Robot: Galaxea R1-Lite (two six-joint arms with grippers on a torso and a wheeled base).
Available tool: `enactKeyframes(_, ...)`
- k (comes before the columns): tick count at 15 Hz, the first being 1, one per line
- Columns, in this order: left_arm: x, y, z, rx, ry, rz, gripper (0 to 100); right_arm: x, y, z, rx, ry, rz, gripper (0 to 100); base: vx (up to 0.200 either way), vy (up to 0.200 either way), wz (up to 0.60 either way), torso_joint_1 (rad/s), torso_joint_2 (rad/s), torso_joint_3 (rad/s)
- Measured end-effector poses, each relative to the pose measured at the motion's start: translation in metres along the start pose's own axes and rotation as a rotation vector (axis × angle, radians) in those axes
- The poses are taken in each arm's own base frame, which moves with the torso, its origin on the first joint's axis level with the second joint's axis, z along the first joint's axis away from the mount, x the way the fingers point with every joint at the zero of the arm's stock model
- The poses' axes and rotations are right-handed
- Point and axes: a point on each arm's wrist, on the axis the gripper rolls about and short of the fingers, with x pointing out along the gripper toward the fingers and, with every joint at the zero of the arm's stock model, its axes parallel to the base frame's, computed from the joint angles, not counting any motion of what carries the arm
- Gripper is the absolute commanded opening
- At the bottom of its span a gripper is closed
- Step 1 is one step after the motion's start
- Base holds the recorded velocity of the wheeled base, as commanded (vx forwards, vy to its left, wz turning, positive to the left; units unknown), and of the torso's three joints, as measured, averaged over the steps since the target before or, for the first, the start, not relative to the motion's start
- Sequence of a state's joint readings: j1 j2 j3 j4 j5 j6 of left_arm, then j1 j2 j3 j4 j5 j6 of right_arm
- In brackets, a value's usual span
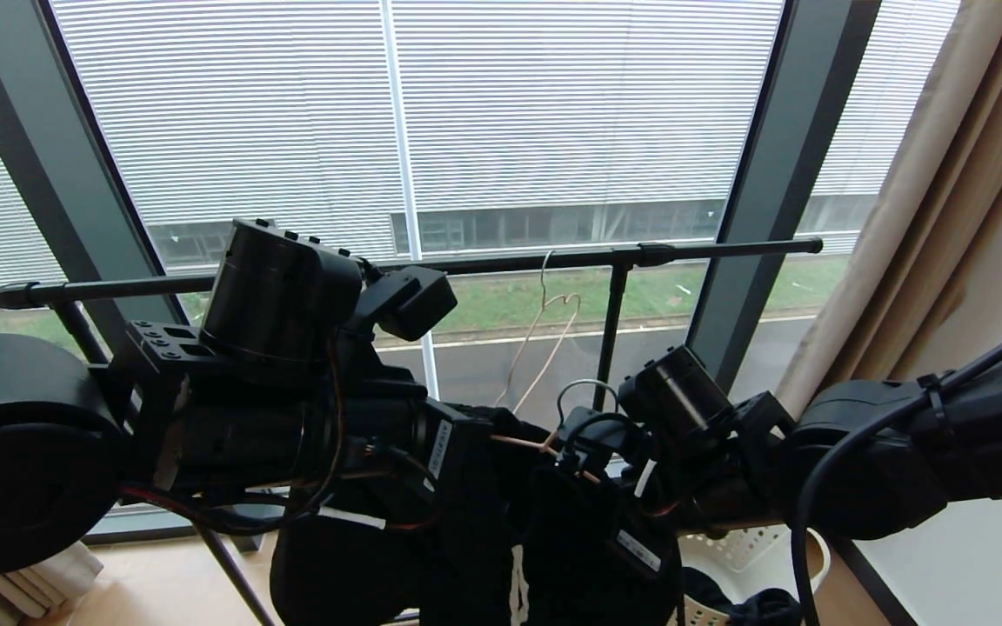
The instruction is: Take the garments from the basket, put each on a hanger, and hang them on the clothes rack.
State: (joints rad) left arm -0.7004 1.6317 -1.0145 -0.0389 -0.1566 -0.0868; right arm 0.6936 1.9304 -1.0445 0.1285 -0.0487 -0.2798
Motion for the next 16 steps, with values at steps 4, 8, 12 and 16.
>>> enactKeyframes(4, 0.002, 0.003, -0.001, -0.004, 0.008, 0.047, 0, -0.004, 0.000, 0.003, 0.024, -0.030, -0.001, 0, 0.000, 0.000, 0.00, 0.000, 0.00, 0.000)
enactKeyframes(8, 0.002, 0.008, -0.003, -0.007, 0.021, 0.089, 0, -0.014, -0.006, 0.003, 0.040, -0.062, -0.017, 0, 0.000, 0.000, 0.00, 0.000, 0.00, 0.000)
enactKeyframes(12, 0.002, 0.009, -0.003, 0.016, 0.022, 0.117, 0, -0.020, -0.009, 0.004, 0.046, -0.079, -0.026, 0, 0.000, 0.000, 0.00, 0.000, 0.00, 0.000)
enactKeyframes(16, 0.002, 0.007, -0.004, 0.033, 0.024, 0.125, 100, -0.023, -0.009, 0.004, 0.048, -0.089, -0.015, 0, 0.000, 0.000, 0.00, 0.000, 0.00, 0.000)
